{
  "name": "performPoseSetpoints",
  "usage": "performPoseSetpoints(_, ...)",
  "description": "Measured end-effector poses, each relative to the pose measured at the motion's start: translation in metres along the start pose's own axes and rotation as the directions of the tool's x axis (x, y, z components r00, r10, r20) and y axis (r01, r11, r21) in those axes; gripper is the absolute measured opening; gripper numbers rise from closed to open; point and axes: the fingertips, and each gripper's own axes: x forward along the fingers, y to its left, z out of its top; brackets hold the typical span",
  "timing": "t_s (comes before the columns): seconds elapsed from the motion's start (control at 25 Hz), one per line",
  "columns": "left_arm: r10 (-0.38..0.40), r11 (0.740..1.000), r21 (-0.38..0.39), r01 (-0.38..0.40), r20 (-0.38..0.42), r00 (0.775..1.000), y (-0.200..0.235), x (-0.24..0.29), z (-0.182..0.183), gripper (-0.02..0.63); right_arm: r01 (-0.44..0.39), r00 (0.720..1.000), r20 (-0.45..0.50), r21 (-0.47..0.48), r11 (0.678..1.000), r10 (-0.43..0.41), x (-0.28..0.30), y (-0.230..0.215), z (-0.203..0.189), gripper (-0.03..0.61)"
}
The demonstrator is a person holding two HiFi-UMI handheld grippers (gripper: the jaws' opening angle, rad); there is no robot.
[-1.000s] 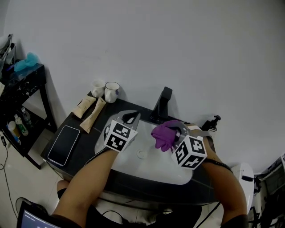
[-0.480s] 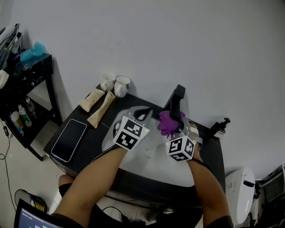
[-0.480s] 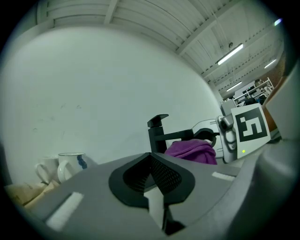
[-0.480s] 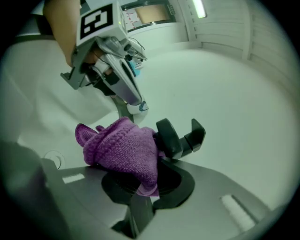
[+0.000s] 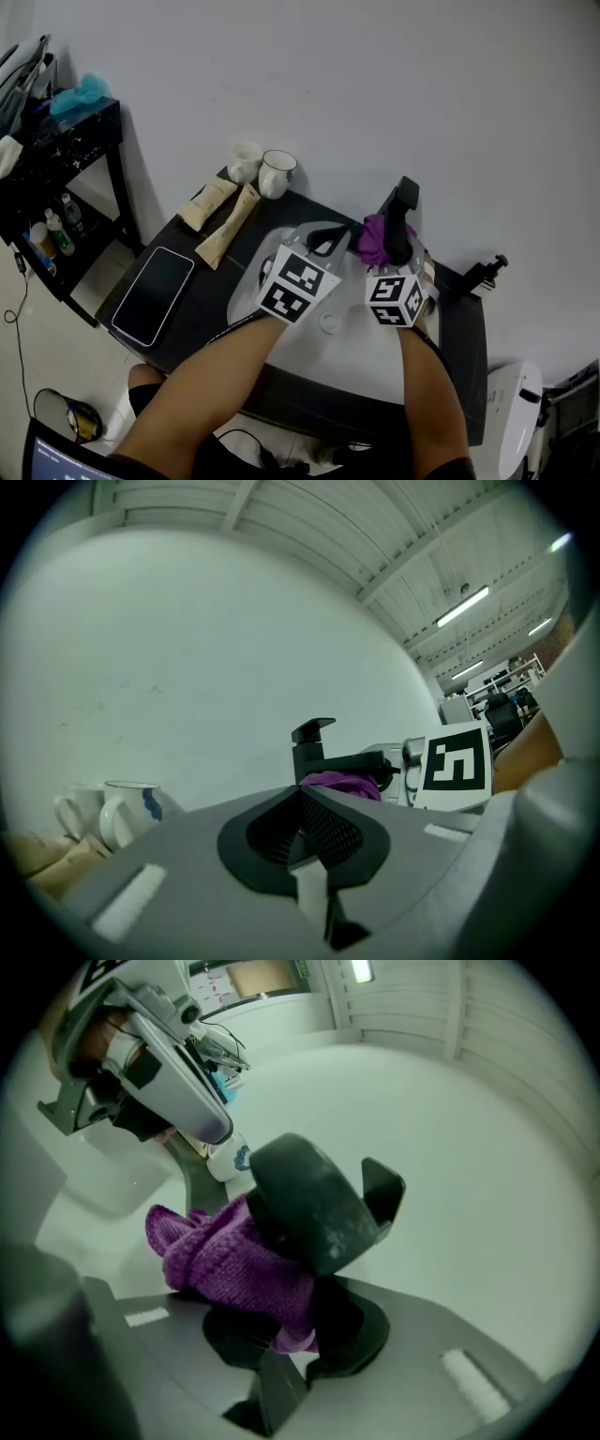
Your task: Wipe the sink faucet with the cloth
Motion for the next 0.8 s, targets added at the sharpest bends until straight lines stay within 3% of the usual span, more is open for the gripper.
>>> performPoseSetpoints(0.28, 0.005, 1.0, -0.021, -0.005, 0.013, 1.0, 0.004, -0.003, 0.003, 0.017, -0.022, 0.998, -0.052, -0.073, 0.997, 0.018, 0.003, 0.007, 0.001, 0.055)
performPoseSetpoints(0.56, 0.01, 1.0, -0.028, -0.01, -0.016, 1.0, 0.005, -0.003, -0.002, 0.017, -0.238, 0.96, -0.186, -0.148, 0.96, 0.209, 0.008, 0.06, -0.018, 0.055)
performPoseSetpoints(0.8, 0.023, 1.0, -0.02, -0.023, -0.033, 0.999, 0.008, -0.004, -0.005, 0.017, -0.211, 0.97, -0.154, -0.138, 0.968, 0.189, 0.003, 0.057, -0.018, 0.057)
